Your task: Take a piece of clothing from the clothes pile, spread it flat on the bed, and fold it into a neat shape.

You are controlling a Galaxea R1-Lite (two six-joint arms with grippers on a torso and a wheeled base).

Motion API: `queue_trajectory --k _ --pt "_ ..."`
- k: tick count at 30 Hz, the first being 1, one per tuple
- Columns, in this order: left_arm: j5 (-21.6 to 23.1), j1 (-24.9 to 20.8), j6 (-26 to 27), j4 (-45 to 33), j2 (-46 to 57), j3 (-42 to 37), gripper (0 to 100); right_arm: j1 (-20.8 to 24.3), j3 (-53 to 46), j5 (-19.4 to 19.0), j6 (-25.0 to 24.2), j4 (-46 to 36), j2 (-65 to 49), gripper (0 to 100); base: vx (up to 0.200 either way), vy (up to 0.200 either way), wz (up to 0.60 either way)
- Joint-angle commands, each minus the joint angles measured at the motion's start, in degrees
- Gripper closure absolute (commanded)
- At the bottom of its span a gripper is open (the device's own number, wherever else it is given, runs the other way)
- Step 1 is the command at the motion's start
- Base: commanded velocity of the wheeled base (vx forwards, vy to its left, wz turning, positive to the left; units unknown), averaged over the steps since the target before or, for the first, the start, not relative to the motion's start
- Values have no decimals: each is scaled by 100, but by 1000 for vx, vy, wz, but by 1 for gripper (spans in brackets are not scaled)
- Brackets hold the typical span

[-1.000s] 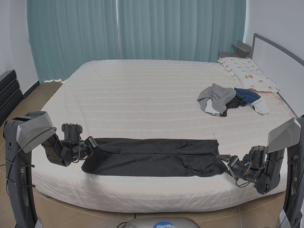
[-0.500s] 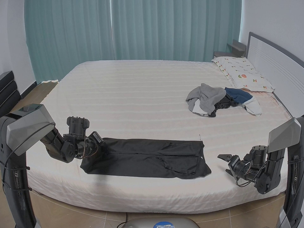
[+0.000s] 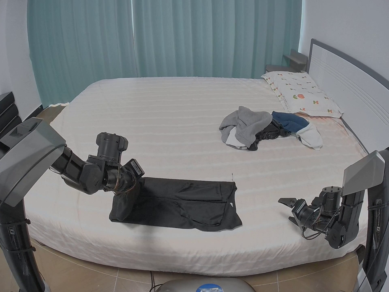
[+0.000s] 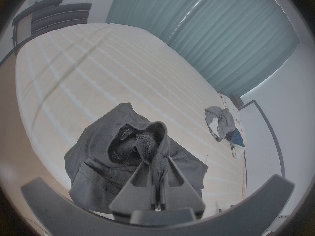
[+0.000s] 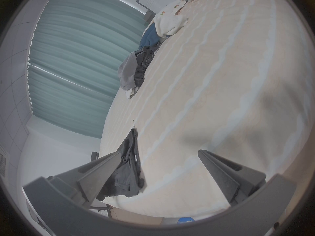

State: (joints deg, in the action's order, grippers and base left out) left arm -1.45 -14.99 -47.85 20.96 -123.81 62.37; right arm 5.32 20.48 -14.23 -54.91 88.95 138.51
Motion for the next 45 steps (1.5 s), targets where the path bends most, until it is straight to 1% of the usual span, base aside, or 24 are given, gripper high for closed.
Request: queue_trajectory --k 1,4,6,7,9,15,18,22,26,31,37,38,45 --pt "-40 -381 -5 -514 129 513 100 5 0 -10 41 87 36 0 0 -200 0" --pt "-48 -592 -14 -593 85 645 100 5 0 -1 50 87 36 0 0 -200 0" --pt "-48 -592 -14 -593 85 645 100 5 0 -1 50 87 36 0 0 -200 0" --pt "-40 -759 -102 -610 -56 803 100 13 0 -1 59 87 53 0 0 -200 0" --pt "-48 -856 -119 -645 -232 935 100 13 9 -1 94 87 71 0 0 -200 0" --pt "-110 -961 -181 -909 -548 1331 100 13 9 -1 121 96 71 0 0 -200 0" --pt "-101 -970 -497 -1076 -750 1656 100 13 9 -1 121 87 80 0 0 -200 0" --pt "-101 -1058 -550 -1269 -926 1814 100 13 0 -1 121 87 89 0 0 -200 0" --pt "-92 -1102 -577 -1278 -1067 1902 100 31 0 -1 164 87 97 0 0 0 0" --pt "-101 -1208 -735 -1252 -1295 1990 100 49 0 -1 191 87 106 0 0 0 0" --pt "-110 -1172 -963 -1243 -1541 2157 100 49 0 -1 191 87 106 0 0 0 0" --pt "-110 -1164 -963 -1252 -1550 2157 0 49 0 -1 191 96 106 0 0 0 0" --pt "-119 -1041 -990 -1278 -1453 2034 0 57 -9 -1 200 96 106 0 0 0 0"
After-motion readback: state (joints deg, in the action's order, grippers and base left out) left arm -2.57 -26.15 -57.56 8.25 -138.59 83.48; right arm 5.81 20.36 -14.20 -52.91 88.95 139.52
